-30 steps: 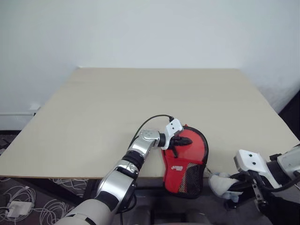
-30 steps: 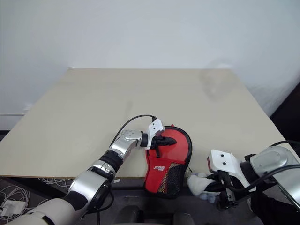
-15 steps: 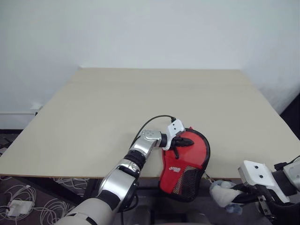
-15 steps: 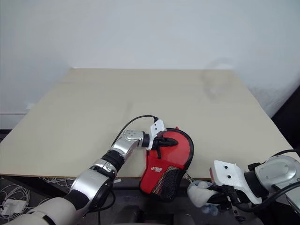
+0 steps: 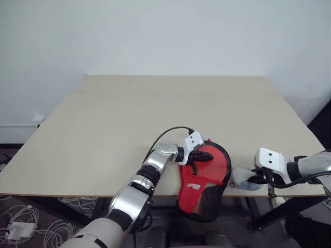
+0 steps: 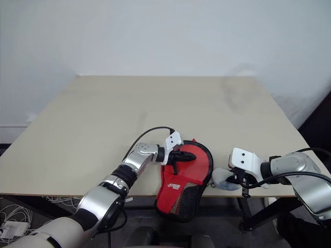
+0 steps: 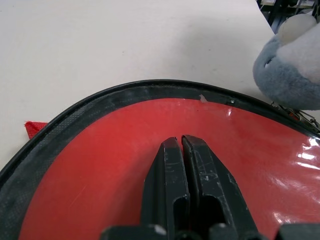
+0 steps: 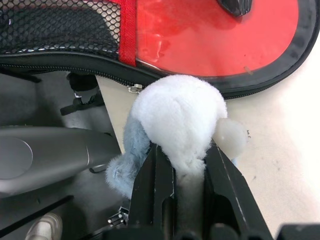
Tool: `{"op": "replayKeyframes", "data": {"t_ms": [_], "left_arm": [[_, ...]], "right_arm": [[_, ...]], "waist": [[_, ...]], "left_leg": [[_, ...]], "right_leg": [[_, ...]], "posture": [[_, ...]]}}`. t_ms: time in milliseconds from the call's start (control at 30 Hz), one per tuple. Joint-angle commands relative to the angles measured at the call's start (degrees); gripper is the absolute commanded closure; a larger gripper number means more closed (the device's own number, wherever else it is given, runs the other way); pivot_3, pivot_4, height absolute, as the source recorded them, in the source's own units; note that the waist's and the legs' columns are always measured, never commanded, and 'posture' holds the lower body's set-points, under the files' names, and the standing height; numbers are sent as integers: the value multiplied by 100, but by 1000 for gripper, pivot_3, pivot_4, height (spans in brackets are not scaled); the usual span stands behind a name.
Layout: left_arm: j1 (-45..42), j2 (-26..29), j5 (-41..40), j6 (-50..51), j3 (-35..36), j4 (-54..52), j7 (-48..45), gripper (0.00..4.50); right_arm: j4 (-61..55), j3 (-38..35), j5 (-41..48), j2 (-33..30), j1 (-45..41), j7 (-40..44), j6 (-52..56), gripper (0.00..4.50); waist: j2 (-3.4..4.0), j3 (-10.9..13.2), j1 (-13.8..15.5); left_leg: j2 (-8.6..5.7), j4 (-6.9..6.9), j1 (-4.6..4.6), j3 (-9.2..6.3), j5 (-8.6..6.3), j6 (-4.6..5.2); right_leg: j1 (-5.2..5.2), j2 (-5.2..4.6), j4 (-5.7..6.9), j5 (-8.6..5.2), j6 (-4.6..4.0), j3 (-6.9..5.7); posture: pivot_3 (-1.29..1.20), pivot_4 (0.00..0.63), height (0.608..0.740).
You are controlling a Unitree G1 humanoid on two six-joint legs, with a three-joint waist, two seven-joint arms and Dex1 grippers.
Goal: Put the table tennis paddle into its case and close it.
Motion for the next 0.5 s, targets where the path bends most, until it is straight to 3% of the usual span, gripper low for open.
{"op": "replayKeyframes", "data": {"t_ms": [33, 133, 200, 300, 500], "left_arm": [[133, 20, 186, 76, -104, 185, 5, 4500], [135, 19, 205, 65, -97, 193, 33, 4500], [144, 19, 217, 62, -93, 187, 38, 4500], [141, 14, 236, 56, -88, 199, 53, 4500], [142, 4, 261, 33, -94, 210, 75, 4500]], "right_arm": [[-386, -219, 372, 23, -73, 162, 184, 4325], [-1899, -1045, 2240, -465, 1027, 1459, 700, 4325], [-2663, -1570, 3022, -659, 1772, 1991, 816, 4325], [-2944, -1605, 2889, -743, 2185, 1889, 697, 4325], [-2727, -1027, 2282, -663, 1930, 1394, 487, 4325]], "waist": [[2, -1, -18], [2, 0, 36], [0, 0, 35], [-18, -2, -7], [-35, -6, -31]], "left_leg": [[0, 0, 1, 0, 0, 0], [-1, -1, -3, -6, 0, 0], [-3, -6, -9, -13, -5, 3], [-1, 4, 2, -7, -11, 1], [-7, 17, 5, -4, -29, -19]], "right_leg": [[0, 0, 1, -1, -2, 0], [0, 0, 2, -3, -2, -4], [4, 0, 0, -4, 18, -9], [10, 0, -2, -5, 18, -5], [7, -15, -3, -12, 9, -3]], "posture": [[0, 0, 740], [0, 0, 740], [0, 0, 740], [0, 0, 740], [0, 0, 740]]}}
